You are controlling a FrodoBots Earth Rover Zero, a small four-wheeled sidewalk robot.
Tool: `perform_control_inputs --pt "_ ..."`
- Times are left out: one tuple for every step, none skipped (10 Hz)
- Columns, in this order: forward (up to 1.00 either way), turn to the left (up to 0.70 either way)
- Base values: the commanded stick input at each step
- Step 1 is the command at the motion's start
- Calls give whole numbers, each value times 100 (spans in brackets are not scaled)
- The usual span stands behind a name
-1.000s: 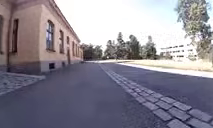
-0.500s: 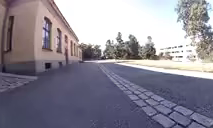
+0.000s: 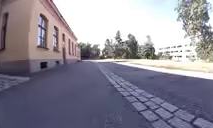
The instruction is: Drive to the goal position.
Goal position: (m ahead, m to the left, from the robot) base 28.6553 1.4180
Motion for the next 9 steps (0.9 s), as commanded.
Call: perform_control_inputs --pt "70 0" --pt "70 0" --pt "70 0" --pt "70 0" --pt "70 0" --pt "70 0" --pt "70 0" --pt "70 0" --pt "70 0"
